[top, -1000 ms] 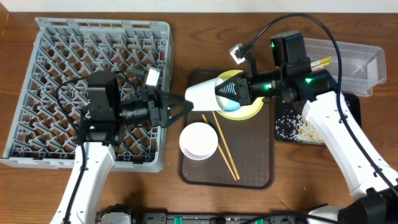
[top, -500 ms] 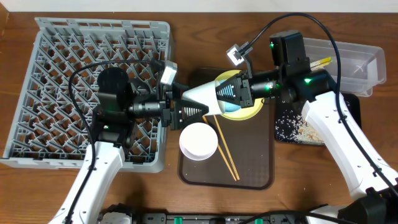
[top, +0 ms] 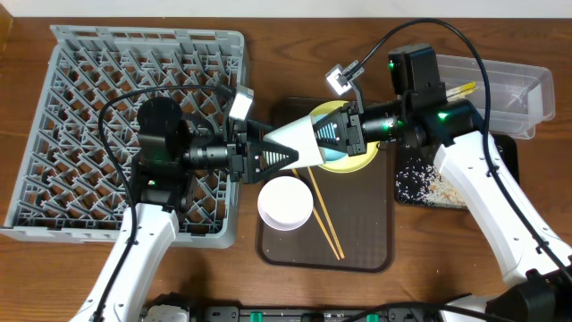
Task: Sort waste into correct bins and load items into the dishwasher
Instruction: 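Pass the pink bowl from the right gripper to the left gripper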
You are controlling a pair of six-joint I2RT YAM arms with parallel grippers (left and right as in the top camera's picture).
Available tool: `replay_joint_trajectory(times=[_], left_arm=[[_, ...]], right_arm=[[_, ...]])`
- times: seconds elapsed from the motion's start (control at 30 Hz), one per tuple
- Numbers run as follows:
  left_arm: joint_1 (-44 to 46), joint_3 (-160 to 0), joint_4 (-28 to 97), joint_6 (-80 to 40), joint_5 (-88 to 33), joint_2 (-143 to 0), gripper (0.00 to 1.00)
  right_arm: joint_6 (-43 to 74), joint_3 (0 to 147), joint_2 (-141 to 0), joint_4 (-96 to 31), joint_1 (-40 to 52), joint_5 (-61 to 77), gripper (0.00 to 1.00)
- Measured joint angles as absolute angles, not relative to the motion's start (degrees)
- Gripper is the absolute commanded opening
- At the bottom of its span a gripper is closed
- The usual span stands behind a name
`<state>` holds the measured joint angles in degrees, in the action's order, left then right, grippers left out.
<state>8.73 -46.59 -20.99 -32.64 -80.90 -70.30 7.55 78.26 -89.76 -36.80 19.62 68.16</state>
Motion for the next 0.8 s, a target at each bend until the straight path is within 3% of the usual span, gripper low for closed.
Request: replay_joint_trajectory(times=[0.13,0.3,0.37,0.5,0.8], left_arm=[[8.73,-46.59,-20.99,-32.77,-80.93,-70.3,0.52],[8.75,-46.59,-20.86,-32.53,-80.82,-70.3,0.38],[8.8,-46.59,-20.82,-32.12,-80.49,-70.3,0.34],[8.8,-46.59,-20.51,-30.92,-79.18,-70.3,0.25],[8.82,-46.7,-10.96,-25.02,-72.36,-70.3,0.2]], right_arm=[[7.55,78.26,-89.76,-37.01,19.62,68.18,0.02],[7.62,78.26,-89.76,-37.06,19.62,67.59,0.11],[7.99,78.26,-89.76,-37.06,19.62,67.44,0.2],[8.38,78.26,-89.76,-37.06,19.62,67.31,0.25],[8.49,78.26,-89.76,-43.07,19.27,57.08,0.34]])
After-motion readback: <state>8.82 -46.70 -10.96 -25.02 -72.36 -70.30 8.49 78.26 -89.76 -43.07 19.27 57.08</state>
